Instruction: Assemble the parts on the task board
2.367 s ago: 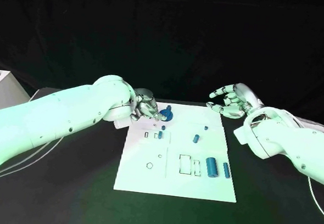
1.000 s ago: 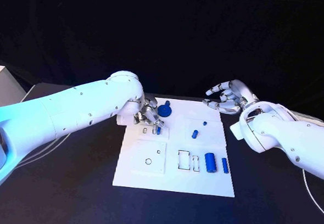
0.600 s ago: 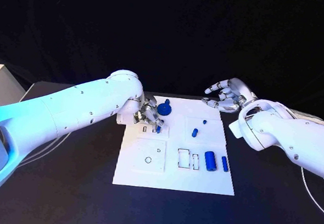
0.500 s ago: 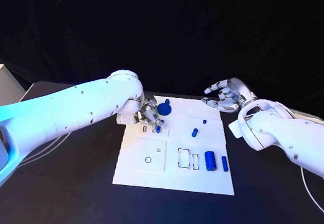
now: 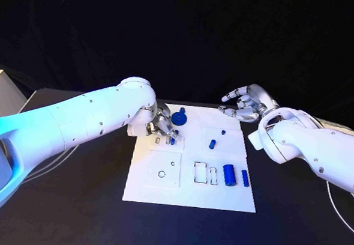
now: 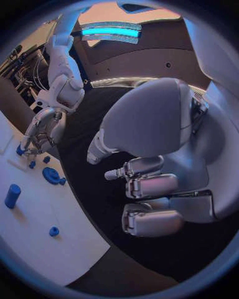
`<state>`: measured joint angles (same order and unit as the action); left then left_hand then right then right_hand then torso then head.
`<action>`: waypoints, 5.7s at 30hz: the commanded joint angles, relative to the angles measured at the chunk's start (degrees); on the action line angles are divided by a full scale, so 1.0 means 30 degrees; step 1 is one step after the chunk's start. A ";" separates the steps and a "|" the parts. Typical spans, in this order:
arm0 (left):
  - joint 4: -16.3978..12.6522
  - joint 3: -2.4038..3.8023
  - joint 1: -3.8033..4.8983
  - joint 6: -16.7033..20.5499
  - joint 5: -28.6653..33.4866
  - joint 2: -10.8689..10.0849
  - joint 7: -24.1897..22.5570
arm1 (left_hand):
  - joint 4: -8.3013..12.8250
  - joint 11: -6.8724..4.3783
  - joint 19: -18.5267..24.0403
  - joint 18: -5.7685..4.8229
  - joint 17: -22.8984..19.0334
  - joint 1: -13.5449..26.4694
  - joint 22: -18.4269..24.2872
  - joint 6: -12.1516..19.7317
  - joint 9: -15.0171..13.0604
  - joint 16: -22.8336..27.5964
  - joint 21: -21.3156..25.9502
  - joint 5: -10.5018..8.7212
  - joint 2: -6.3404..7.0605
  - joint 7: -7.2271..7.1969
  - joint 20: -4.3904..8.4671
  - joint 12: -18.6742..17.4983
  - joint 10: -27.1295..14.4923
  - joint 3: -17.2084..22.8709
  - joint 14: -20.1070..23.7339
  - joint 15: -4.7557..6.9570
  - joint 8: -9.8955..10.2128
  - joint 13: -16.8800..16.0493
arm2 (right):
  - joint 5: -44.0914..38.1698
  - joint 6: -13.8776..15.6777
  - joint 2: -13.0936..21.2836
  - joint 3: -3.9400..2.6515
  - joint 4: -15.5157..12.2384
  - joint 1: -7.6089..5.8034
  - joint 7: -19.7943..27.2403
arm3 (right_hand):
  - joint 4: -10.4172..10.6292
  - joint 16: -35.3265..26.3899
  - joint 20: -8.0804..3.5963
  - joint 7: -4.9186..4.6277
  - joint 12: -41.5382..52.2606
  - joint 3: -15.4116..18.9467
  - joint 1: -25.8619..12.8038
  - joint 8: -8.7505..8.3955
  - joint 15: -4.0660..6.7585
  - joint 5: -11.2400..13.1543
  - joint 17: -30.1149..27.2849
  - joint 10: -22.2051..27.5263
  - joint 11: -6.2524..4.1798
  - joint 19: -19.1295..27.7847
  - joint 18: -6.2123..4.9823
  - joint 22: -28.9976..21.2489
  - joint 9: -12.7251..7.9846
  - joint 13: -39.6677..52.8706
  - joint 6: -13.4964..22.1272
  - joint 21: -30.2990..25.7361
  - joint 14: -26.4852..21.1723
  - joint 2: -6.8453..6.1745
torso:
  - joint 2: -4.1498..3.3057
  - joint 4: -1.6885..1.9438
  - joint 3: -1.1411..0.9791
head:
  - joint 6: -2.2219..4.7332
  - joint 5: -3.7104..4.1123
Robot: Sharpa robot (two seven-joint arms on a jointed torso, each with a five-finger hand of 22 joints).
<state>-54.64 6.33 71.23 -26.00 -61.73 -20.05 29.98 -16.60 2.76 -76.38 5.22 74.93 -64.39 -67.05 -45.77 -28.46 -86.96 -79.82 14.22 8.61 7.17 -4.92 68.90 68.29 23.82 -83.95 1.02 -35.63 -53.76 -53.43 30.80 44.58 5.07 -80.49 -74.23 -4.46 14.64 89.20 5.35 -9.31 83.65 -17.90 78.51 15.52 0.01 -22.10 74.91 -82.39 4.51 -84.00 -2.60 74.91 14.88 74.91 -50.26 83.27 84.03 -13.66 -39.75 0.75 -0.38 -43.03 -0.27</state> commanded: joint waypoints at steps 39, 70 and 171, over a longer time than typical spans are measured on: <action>-0.0673 0.0002 -0.0104 0.1512 0.2293 -0.0563 -0.0660 | 0.2430 -0.0600 0.0073 -0.0168 0.3464 -0.3156 -0.0278 0.0806 -0.4370 -0.0156 -0.0293 0.0005 0.0151 -0.0657 0.0286 -0.0312 -0.0115 0.6734 -0.1321 0.0432 -0.3371 0.0557 | -0.0031 -0.0601 -0.0124 -0.0016 0.0120 0.0014 -0.0168 | 0.0094 -0.0062 0.0132 -0.0036 -0.0079 -0.0077 -0.0075 -0.0046 -0.0027 -0.0211 0.4148 0.0134 0.0014 -0.0948 0.0174 0.2439 0.0002 0.2496 0.0113 -0.0111 0.1786 0.0048 | 0.0034 0.0028 -0.0046 | -0.0224 0.0068; -0.1082 -0.0026 -0.0121 0.1780 0.0757 -0.1060 -0.0088 | 0.2589 -0.1613 -0.0808 -0.0373 0.5024 -0.1048 -0.1207 -0.1117 -0.6341 -0.1012 -0.0657 -0.0032 0.0118 -0.1799 0.1036 0.1154 0.2481 0.7924 -0.2016 0.1269 -0.5051 -0.1202 | -0.0030 -0.0740 -0.0077 -0.0013 0.0188 0.0039 -0.0228 | 0.0109 -0.0065 0.0134 -0.0041 -0.0084 -0.0103 -0.0080 -0.0039 -0.0030 -0.0261 0.4142 0.0142 0.0019 -0.0948 0.0173 0.2437 0.0006 0.2488 0.0128 -0.0116 0.1784 0.0050 | 0.0050 0.0076 -0.0027 | -0.0313 -0.0107; -0.0991 -0.0743 -0.0281 0.0254 -0.1032 -0.0669 0.0116 | 0.1687 -0.1940 -0.1186 -0.0488 0.5024 0.0546 -0.1642 -0.2843 -0.6222 -0.1012 -0.0776 -0.0005 -0.1202 -0.2252 0.1257 0.1400 0.3520 0.7045 -0.2016 0.1460 -0.4622 -0.1853 | -0.0025 -0.0778 -0.0186 -0.0011 0.0340 0.0177 -0.0228 | 0.0181 -0.0082 0.0142 -0.0049 -0.0085 -0.0183 -0.0141 -0.0002 -0.0037 -0.0440 0.4099 0.0150 0.0026 -0.0934 0.0162 0.2401 0.0025 0.2478 0.0147 -0.0157 0.1775 0.0059 | 0.0037 0.0077 -0.0040 | -0.0755 -0.0157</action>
<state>-57.99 4.29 70.64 -23.94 -64.75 -22.11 29.97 -13.10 -3.04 -79.57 4.34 74.92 -62.61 -71.90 -48.40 -47.27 -89.79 -81.81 13.97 5.70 6.06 -1.16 72.89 78.47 43.11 -83.84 5.00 -49.71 -59.36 -53.40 29.11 44.08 5.07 -79.49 -73.76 -5.43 14.94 89.20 5.35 -9.50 83.65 -18.21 78.51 15.52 0.00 -23.21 74.91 -82.40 4.51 -84.00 -2.60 74.94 14.86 74.90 -50.07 83.08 84.02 -13.66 -39.61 1.01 -0.48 -45.35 -0.69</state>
